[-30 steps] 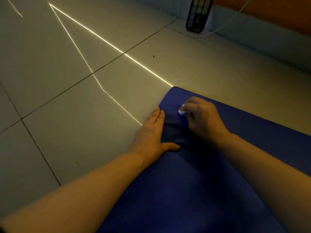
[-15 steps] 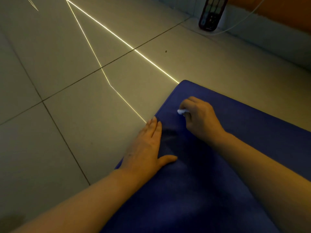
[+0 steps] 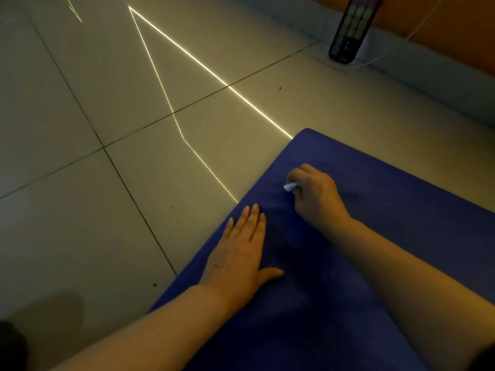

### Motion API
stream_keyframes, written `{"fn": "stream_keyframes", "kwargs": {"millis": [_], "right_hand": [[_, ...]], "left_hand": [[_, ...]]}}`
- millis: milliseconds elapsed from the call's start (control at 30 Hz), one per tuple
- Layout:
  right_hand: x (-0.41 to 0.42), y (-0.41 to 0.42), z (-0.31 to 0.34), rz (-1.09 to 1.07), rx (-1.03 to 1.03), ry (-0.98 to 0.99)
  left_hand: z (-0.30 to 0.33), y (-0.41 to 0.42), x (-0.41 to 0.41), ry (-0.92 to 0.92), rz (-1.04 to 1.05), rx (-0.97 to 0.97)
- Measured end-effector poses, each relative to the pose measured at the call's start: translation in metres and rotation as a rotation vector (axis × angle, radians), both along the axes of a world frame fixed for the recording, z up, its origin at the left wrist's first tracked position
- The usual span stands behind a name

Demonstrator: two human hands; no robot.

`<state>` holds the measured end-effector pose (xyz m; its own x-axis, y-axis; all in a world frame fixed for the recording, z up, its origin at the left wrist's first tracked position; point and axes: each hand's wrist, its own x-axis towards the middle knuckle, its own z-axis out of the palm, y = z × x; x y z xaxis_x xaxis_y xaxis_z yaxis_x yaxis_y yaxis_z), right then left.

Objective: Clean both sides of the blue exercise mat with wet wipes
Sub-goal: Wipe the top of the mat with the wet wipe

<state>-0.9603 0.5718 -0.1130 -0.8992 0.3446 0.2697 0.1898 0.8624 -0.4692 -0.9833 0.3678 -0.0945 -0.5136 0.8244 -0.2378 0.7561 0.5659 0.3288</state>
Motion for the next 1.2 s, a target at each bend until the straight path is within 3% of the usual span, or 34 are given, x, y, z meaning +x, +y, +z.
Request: {"fn": "stream_keyframes", "kwargs": {"millis": [167,400,700,967,1200], "right_hand": [[-0.036,-0.007,0.015,-0.188,-0.052,-0.104],[0.032,-0.028,0.006,0.035,-0.018,-0.111],[-0.052,-0.02,0.009,-0.079,-0.051,-0.071],[0.022,-0.035,0.003,0.185,-0.057,-0.043],[-0.037,-0.045,0.0,-0.005,-0.111,0.037]], "left_hand": [[0.002,-0.002,-0.002,-0.035,0.012,0.003],[-0.009,-0.015,-0.004,-0.085,0.004,0.128],[-0.018,-0.016,-0.005,-0.088,0.017,0.191],[-0.022,-0.019,0.001,-0.084,0.046,0.292],[-0.016,-0.021,0.001,-0.076,0.03,0.273]]}}
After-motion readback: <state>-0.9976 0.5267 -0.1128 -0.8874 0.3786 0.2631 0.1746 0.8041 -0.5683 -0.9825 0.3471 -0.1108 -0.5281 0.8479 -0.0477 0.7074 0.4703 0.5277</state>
